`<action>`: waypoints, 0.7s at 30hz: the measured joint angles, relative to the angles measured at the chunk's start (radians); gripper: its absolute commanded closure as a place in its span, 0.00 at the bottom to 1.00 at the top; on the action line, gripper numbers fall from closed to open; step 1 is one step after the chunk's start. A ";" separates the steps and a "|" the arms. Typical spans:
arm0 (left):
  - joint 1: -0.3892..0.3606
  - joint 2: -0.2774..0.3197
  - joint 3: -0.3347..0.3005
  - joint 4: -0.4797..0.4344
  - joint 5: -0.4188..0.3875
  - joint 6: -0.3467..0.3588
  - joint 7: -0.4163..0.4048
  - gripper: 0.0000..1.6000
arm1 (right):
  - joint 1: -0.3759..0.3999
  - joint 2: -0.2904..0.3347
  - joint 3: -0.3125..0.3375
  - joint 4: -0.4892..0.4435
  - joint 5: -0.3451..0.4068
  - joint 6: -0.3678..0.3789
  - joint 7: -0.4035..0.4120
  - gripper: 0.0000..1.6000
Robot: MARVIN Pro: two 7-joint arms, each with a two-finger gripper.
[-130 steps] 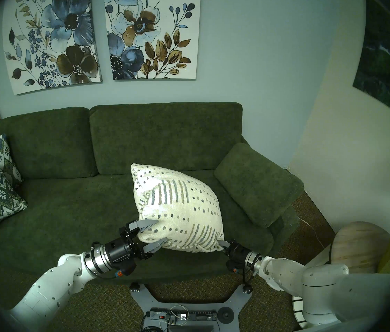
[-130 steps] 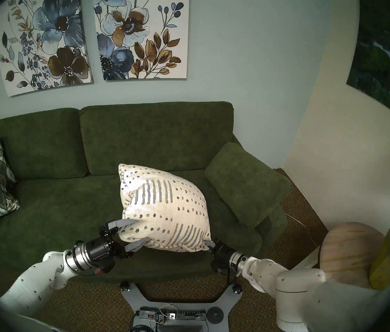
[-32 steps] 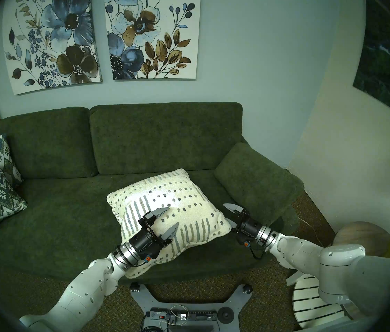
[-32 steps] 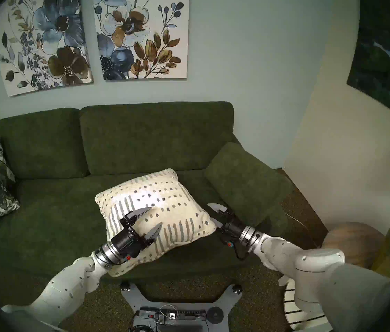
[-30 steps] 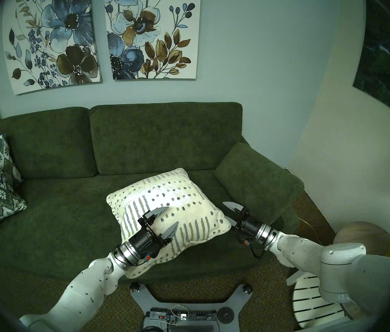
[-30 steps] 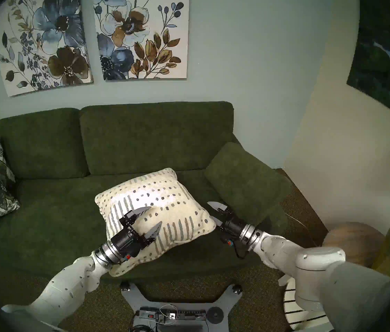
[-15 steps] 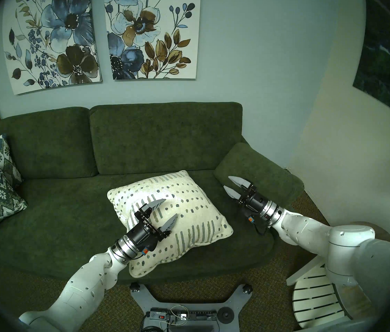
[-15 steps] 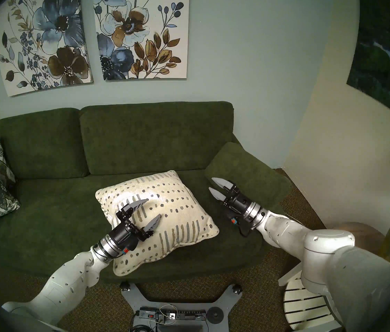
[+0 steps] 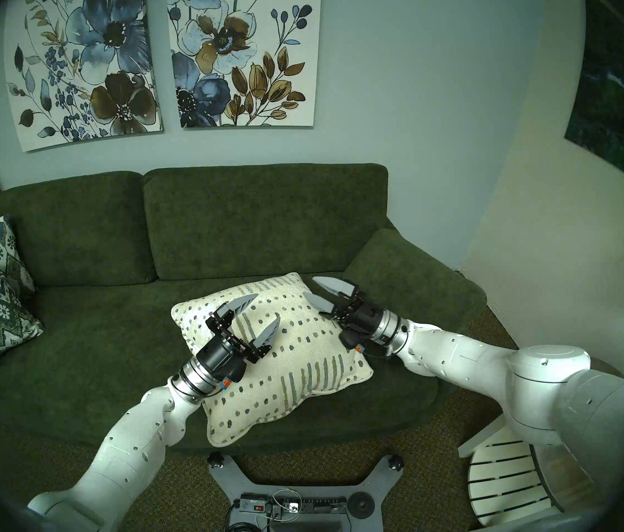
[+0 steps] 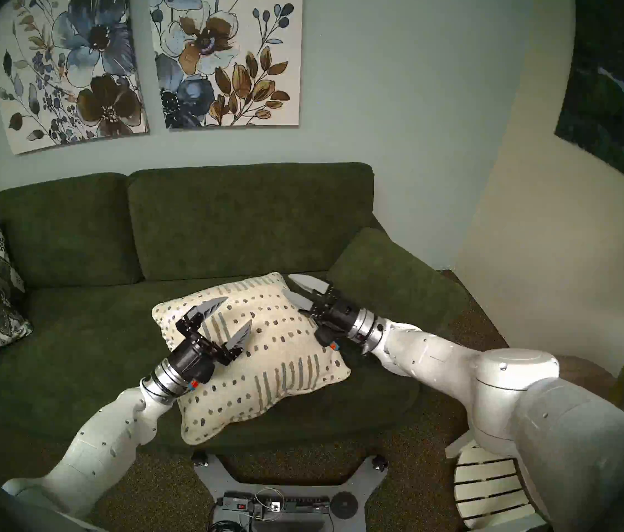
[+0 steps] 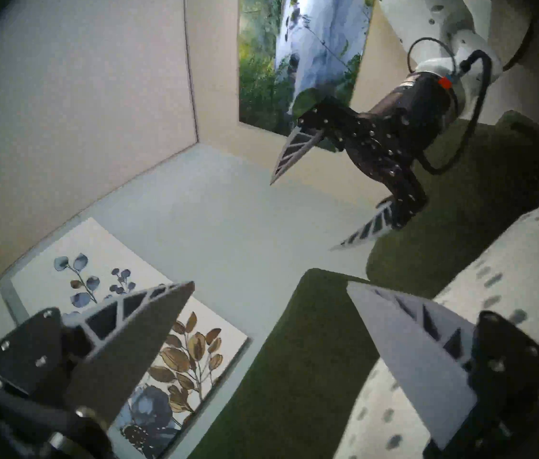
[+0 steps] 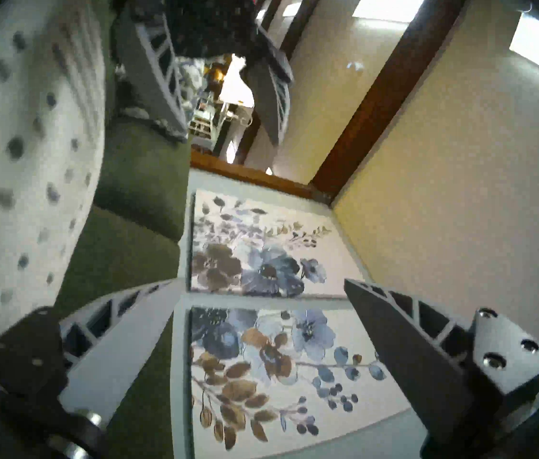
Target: Fluff a cushion
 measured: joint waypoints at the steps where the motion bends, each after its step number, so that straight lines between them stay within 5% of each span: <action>1: 0.001 0.006 -0.006 -0.012 0.000 -0.002 -0.002 0.00 | -0.001 -0.007 -0.009 -0.009 -0.009 0.002 0.000 0.00; 5: 0.015 0.034 -0.038 -0.028 0.001 -0.006 -0.007 0.00 | -0.019 -0.032 -0.041 -0.005 -0.035 0.013 0.016 0.00; 12: 0.038 0.060 -0.063 0.105 0.019 -0.007 -0.009 0.00 | -0.062 -0.061 -0.078 0.078 -0.051 0.020 0.086 0.00; 21: 0.023 0.015 -0.028 0.256 0.040 0.006 -0.016 0.00 | -0.102 -0.099 -0.097 0.144 -0.047 0.011 0.149 0.00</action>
